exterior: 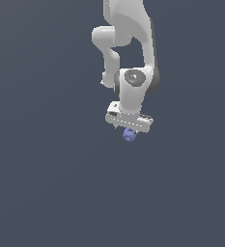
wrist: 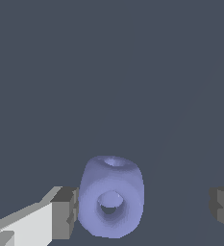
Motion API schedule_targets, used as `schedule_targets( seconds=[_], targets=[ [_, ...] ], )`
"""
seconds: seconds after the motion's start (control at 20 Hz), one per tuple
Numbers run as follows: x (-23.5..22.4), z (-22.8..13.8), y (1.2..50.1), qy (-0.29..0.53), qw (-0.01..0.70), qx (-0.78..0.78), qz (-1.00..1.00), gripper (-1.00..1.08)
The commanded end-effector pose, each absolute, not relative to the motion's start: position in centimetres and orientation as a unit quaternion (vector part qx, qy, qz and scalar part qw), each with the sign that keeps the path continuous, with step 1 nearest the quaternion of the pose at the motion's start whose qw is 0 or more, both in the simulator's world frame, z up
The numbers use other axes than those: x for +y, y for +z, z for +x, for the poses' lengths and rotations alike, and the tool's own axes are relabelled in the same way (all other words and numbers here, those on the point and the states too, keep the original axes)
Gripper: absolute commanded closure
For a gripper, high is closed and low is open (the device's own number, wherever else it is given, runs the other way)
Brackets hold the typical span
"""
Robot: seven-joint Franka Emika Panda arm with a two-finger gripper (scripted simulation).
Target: Pick up the object and move it to a goal position.
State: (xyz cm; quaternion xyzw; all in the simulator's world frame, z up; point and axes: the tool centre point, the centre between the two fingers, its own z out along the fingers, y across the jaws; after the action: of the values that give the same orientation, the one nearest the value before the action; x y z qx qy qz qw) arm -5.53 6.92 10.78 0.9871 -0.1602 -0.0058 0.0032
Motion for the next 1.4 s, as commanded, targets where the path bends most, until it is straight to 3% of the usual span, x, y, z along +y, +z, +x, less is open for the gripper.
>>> schedule_targets(
  seconds=[0.0, 0.95, 1.35],
  targets=[
    [7.7, -6.1, 10.3, -0.004, 0.002, -0.182, 0.983, -0.92],
    [9.8, -7.7, 8.7, 0.000, 0.000, -0.235, 0.972, -0.92],
    [9.8, -7.9, 5.3, 0.000, 0.000, -0.237, 0.972, -0.92]
  ],
)
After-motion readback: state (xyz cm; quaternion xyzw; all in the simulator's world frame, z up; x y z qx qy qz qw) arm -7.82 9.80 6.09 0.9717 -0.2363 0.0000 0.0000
